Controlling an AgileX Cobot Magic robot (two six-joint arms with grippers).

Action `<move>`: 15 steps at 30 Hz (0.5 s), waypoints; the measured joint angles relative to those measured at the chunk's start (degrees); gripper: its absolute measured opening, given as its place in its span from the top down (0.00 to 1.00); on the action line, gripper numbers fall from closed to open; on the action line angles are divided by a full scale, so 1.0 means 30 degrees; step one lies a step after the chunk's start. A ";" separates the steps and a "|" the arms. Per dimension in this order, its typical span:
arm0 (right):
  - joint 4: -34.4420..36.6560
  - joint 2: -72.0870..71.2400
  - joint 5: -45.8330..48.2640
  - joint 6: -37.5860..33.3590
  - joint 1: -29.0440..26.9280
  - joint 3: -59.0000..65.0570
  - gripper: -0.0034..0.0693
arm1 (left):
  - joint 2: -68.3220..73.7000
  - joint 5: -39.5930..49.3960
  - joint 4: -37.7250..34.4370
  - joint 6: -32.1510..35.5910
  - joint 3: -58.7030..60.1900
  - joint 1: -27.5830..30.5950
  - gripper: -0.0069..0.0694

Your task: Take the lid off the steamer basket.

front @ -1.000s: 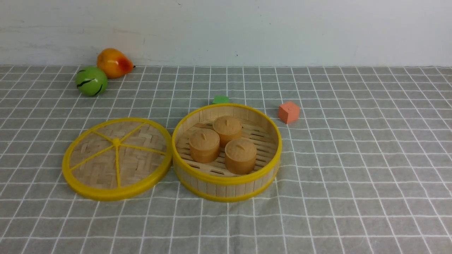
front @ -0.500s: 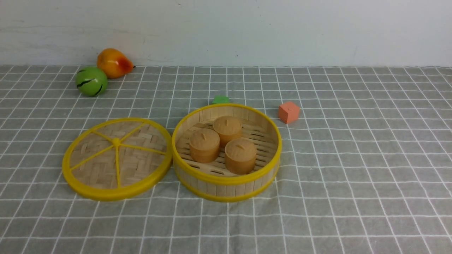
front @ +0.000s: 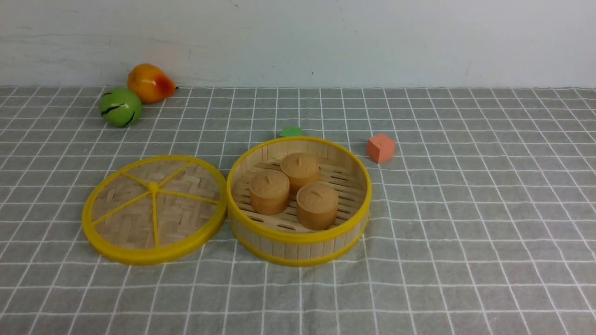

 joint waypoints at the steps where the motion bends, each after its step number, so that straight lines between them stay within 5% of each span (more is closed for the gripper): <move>1: 0.0000 0.0000 0.0000 0.0000 0.0000 0.0000 0.62 | -0.0011 0.0000 0.0000 0.0000 0.0000 0.0000 0.93; 7: -0.0021 0.0000 0.0000 0.0000 0.0000 0.0000 0.62 | -0.0167 -0.5207 0.0171 0.0000 0.2112 0.1500 0.93; 15: -0.0005 0.0000 0.0000 0.0000 0.0000 0.0000 0.62 | -0.0167 -0.5263 0.1222 -0.0039 0.4076 0.2058 0.93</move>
